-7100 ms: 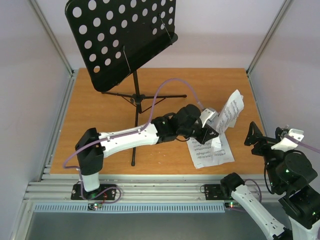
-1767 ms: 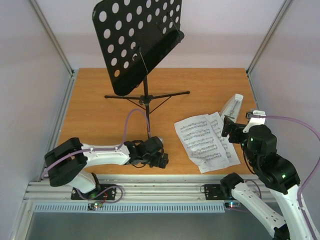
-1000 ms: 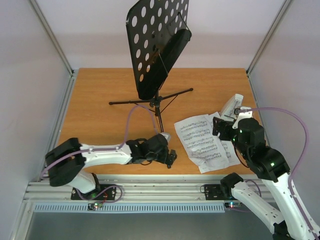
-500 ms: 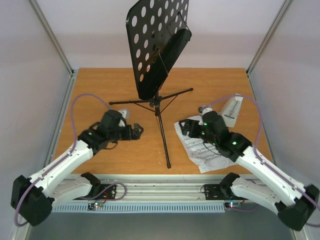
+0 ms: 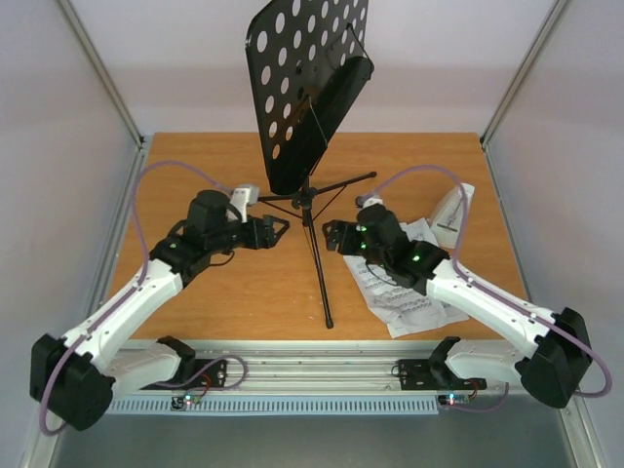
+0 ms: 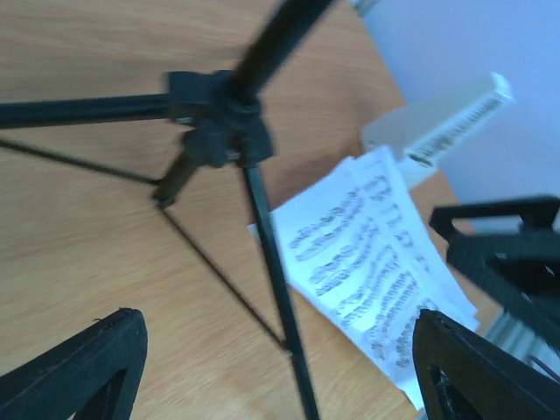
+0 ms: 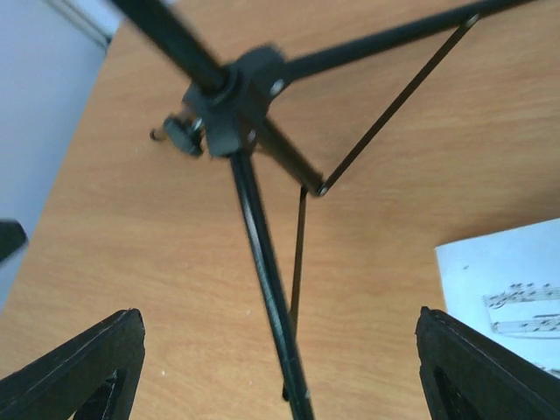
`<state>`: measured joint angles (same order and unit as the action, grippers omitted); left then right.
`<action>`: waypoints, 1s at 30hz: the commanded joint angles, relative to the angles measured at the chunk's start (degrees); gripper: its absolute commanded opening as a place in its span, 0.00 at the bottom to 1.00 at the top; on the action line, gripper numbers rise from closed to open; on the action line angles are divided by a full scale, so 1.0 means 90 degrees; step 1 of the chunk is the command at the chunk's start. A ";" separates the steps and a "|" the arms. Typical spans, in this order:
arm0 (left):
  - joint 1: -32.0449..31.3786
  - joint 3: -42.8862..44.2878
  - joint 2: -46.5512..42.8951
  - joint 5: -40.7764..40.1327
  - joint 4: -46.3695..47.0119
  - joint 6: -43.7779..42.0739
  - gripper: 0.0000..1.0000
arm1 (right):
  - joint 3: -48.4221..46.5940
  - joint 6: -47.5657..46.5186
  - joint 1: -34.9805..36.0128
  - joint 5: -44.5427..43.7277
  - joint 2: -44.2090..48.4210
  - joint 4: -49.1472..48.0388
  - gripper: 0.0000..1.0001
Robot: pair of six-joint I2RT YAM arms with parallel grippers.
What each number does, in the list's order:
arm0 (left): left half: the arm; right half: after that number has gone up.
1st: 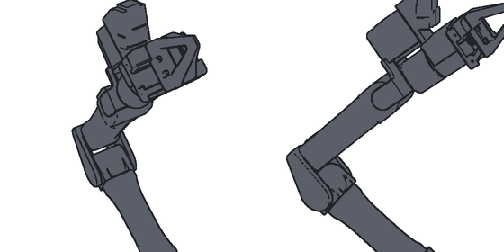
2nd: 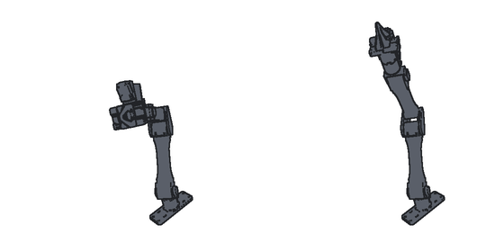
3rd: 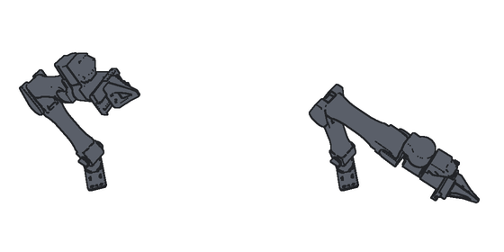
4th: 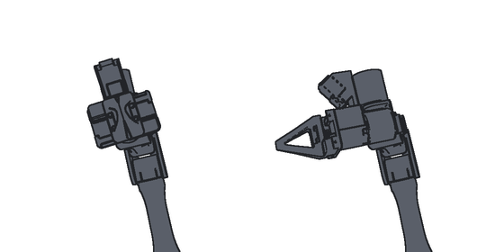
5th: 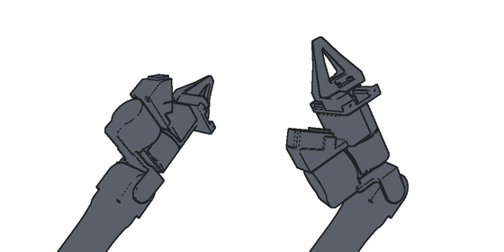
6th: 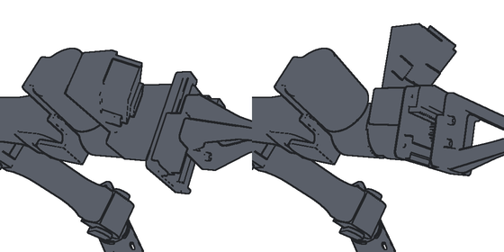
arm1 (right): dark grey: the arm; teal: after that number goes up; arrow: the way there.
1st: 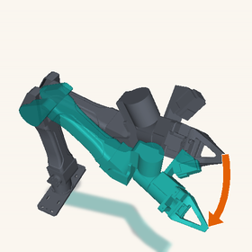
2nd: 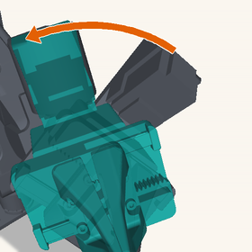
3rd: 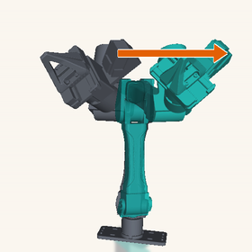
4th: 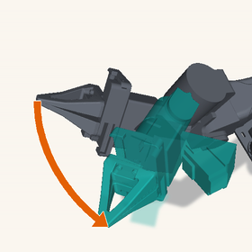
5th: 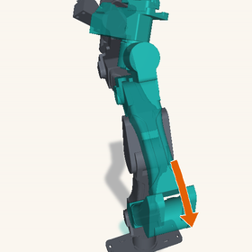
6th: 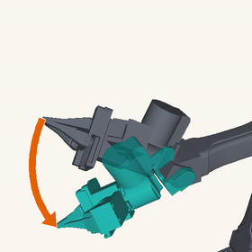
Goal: Pack up the instrument practice props
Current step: Adjust the music stand at the center of the board, then unscrew the knob on the music stand.
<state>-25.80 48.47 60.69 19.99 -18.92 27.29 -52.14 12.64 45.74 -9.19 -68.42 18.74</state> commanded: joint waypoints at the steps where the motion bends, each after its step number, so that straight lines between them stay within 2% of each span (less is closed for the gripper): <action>1: -0.0325 0.0208 0.0648 0.0305 0.1381 -0.0694 0.83 | 0.0352 -0.0017 -0.0861 0.0518 0.0704 -0.0168 0.86; 8: -0.0309 0.0676 0.1834 0.0004 0.1749 -0.0955 0.71 | 0.0686 -0.0435 -0.1781 0.0736 0.1671 0.0578 0.87; 14: 0.0013 0.0699 0.2471 0.0421 0.2630 -0.0340 0.59 | 0.0732 -0.0642 -0.1951 0.0813 0.2028 0.0846 0.88; 19: 0.0222 0.0673 0.2796 0.0757 0.3166 0.0080 0.43 | 0.0775 -0.0633 -0.1967 0.0953 0.2106 0.0750 0.88; 25: 0.0292 0.0662 0.2957 0.0924 0.3215 0.0193 0.42 | 0.0746 -0.0677 -0.1967 0.0953 0.2100 0.0793 0.88; 30: 0.0299 0.0549 0.3091 0.1181 0.3522 0.0378 0.48 | 0.0753 -0.0683 -0.1968 0.0953 0.2030 0.0818 0.89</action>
<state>-23.42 53.65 87.37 27.88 7.01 29.02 -45.45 7.38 28.49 -1.23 -50.11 25.67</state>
